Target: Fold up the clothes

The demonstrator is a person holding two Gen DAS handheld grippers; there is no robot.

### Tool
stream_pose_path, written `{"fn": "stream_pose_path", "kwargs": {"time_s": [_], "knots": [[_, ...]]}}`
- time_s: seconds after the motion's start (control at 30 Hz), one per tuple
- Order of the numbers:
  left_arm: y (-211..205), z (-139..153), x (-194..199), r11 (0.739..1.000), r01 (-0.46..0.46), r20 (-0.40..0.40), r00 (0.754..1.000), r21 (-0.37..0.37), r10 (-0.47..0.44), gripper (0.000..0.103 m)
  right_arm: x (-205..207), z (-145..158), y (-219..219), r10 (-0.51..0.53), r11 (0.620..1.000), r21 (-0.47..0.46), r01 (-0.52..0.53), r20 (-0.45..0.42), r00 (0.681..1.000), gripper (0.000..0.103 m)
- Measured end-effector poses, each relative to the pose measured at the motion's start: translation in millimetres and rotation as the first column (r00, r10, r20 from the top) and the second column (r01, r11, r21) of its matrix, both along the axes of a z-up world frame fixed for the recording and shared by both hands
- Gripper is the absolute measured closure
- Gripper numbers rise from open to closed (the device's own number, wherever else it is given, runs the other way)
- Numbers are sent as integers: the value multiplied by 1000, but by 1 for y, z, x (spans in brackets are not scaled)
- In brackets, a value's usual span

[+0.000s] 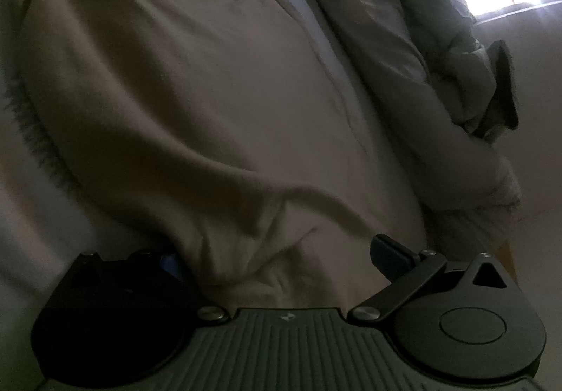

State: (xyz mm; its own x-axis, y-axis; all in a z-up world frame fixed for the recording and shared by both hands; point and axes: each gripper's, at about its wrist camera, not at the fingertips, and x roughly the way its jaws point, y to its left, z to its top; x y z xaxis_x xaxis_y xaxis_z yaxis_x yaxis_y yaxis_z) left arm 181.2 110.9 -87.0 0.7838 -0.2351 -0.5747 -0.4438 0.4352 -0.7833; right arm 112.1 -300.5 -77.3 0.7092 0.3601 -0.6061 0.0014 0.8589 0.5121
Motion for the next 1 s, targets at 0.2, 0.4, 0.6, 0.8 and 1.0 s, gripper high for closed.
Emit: {"fn": "stream_pose_path", "kwargs": {"time_s": [0.2, 0.4, 0.6, 0.8, 1.0], "knots": [[3, 1, 4, 1000, 1, -8, 1000, -24, -1, 0, 5, 0, 29, 95, 994, -61, -91, 60, 994, 8], [5, -1, 4, 999, 13, 2, 1000, -48, -13, 0, 23, -7, 34, 77, 997, 14, -77, 25, 997, 10], [5, -4, -4, 999, 17, 31, 999, -47, -15, 0, 27, -13, 47, 91, 996, 19, -91, -21, 996, 80], [9, -7, -11, 997, 33, 72, 997, -76, -27, 0, 15, 4, 32, 71, 974, 216, -66, -17, 997, 94], [6, -11, -22, 988, -4, 77, 997, -157, 16, 0, -8, 53, 27, 73, 935, 344, -84, 46, 996, 94]]}}
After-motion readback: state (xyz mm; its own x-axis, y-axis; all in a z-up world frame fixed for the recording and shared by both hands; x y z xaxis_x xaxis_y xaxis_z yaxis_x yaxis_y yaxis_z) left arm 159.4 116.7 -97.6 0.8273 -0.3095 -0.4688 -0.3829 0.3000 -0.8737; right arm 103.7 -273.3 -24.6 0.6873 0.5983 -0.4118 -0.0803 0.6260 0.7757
